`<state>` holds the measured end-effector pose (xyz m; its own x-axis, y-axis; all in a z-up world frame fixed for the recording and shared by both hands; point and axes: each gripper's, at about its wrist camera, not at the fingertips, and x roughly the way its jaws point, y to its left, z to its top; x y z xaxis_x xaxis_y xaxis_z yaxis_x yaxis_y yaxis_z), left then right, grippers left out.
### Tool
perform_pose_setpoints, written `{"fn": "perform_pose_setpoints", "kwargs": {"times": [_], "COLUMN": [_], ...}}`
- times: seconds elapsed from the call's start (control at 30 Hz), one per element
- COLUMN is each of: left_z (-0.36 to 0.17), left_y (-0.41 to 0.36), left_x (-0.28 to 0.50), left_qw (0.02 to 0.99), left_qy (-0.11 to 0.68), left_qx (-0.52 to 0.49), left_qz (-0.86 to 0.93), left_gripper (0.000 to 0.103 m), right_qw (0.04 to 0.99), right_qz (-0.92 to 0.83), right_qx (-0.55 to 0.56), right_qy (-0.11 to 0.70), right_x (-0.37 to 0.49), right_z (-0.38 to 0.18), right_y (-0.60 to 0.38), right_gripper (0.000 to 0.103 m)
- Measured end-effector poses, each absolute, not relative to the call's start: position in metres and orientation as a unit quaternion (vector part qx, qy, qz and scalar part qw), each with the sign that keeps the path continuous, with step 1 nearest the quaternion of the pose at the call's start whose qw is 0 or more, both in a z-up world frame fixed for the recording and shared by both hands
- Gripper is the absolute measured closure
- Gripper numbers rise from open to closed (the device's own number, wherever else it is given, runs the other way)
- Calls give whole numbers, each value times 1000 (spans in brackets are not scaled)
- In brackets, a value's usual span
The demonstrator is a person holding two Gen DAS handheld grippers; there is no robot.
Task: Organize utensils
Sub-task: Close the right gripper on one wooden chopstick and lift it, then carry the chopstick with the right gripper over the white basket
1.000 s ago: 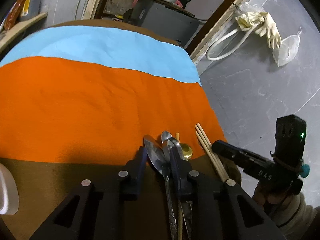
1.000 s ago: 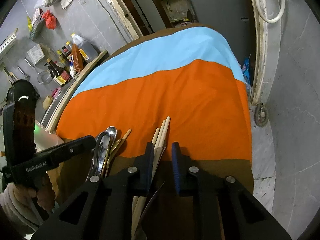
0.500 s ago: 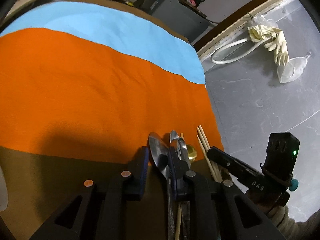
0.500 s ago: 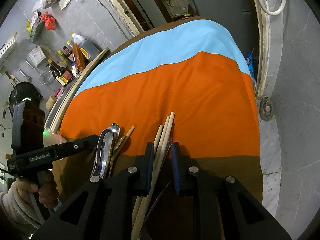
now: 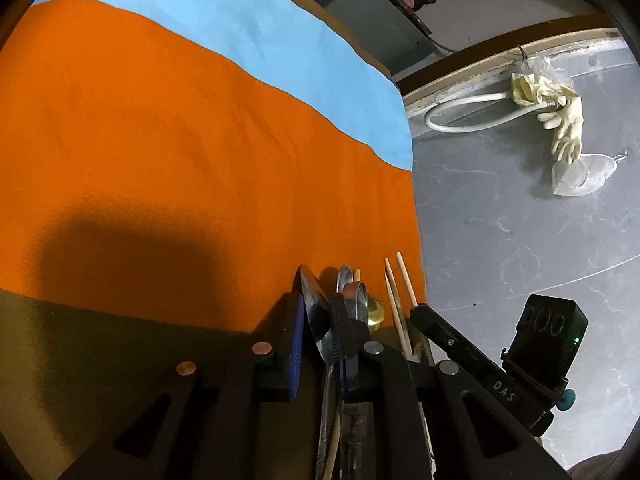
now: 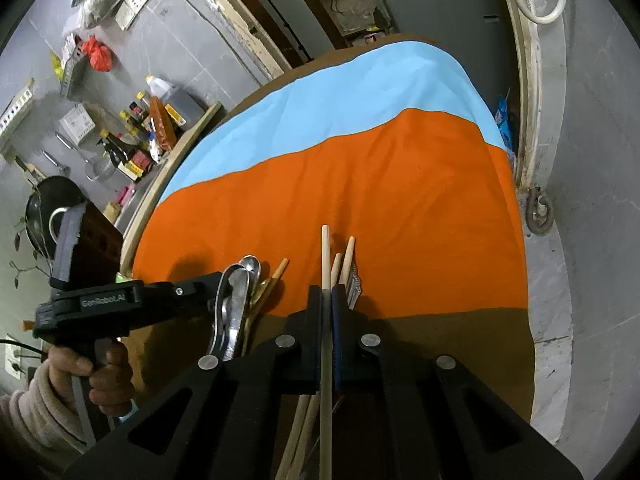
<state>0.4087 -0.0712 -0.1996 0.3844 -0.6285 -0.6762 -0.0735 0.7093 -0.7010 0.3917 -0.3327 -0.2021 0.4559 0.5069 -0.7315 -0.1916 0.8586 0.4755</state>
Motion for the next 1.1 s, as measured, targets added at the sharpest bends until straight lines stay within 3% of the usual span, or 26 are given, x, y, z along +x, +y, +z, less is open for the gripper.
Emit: {"fn": "perform_pose_setpoints", "kwargs": {"times": [0.27, 0.77, 1.1], "left_z": [-181, -89, -28], "left_y": [-74, -47, 22], "left_x": [398, 337, 297], "left_qw": [785, 888, 919], "left_qy": [497, 362, 276], "left_qx": [-323, -244, -255], "left_qz": [-183, -145, -124], "left_gripper": [99, 101, 101], "right_qw": [833, 858, 875], "right_qz": [201, 219, 262], "right_qx": [216, 286, 282], "right_qy": [469, 366, 294], "right_x": [386, 357, 342], "right_z": [-196, -157, -100], "right_y": [-342, -335, -284], "right_gripper": [99, 99, 99]}}
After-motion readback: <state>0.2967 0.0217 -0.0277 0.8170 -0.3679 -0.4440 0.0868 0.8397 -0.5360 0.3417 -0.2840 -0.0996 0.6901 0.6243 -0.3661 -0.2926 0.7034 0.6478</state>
